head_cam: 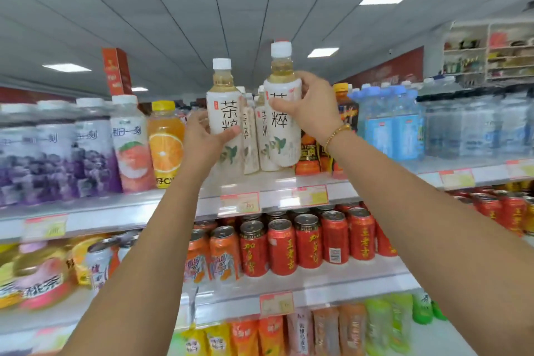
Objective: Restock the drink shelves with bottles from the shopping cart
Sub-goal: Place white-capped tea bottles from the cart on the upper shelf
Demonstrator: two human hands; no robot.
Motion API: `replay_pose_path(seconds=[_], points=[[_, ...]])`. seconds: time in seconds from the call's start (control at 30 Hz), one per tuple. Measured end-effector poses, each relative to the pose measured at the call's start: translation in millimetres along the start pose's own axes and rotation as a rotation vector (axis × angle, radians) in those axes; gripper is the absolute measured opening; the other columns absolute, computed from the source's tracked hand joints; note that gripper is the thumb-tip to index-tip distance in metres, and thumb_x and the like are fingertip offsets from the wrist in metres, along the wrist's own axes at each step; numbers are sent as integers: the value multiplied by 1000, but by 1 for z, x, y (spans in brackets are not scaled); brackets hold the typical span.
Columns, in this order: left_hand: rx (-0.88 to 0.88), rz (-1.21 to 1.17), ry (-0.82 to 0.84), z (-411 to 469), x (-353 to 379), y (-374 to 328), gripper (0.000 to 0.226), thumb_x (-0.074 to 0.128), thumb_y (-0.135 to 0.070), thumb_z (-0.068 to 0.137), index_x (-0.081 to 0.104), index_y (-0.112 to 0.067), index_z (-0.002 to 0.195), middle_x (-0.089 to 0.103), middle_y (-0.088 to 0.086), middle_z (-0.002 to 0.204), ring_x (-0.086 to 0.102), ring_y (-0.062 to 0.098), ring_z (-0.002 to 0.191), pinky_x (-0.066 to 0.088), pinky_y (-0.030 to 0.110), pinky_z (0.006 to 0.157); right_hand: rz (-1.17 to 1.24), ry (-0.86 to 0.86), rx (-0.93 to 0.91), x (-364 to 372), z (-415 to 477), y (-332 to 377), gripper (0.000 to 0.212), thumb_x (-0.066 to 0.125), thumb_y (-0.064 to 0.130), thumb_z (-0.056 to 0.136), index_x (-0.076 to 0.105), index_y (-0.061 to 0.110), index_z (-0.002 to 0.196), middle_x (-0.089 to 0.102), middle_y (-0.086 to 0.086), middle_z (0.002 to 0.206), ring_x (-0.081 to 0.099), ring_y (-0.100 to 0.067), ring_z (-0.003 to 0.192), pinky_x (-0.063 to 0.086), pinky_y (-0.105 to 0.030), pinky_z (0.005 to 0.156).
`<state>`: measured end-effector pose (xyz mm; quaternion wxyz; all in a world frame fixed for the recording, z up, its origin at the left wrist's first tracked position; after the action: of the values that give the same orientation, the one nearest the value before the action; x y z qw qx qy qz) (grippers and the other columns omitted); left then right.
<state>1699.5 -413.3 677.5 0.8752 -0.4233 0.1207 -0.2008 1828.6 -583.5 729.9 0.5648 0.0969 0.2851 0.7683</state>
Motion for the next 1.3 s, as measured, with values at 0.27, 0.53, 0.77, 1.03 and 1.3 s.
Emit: replay_pose_path(seconds=[0.27,0.53,0.77,1.03,1.3], points=[[-67,29,88,24,10,34,59,73,-15,79,44,-13,130,62,3,122,61,15,102,51,25,74,-74,79,63,39,8,-41,42,79,30,70,62,18,108,68,5,98,65,-10,88,57,-27,76],[-109,232,136,33,12,64,38,65,-29,87,60,-10,118,66,6,112,60,16,88,45,19,62,-37,128,87,47,13,-60,42,72,26,79,53,16,114,65,5,98,63,-5,81,53,-17,62],[-188,845,154,34,19,62,47,64,-50,82,59,-4,91,56,8,72,43,11,53,28,22,43,-68,102,85,57,13,-59,51,71,29,80,45,13,120,59,5,95,62,-9,82,52,-15,59],[-174,848,80,47,21,68,41,67,-33,84,59,2,103,65,17,103,63,29,95,48,33,71,-331,90,26,58,-17,-88,70,76,33,71,40,13,128,57,-2,114,57,-17,103,53,-22,75],[-207,881,90,58,26,77,43,63,-33,87,59,4,108,64,20,112,62,31,102,50,34,78,-423,102,121,53,-44,-97,74,75,50,69,40,11,122,62,-6,103,62,-21,88,54,-39,71]])
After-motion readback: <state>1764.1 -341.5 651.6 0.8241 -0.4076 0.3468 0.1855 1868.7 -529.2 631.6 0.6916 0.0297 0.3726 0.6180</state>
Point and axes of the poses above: each hand's wrist, its own z-axis towards the middle knuckle, its own x-axis out of the palm, y = z × x, the point moved 6 cm from there along z, towards the middle knuckle
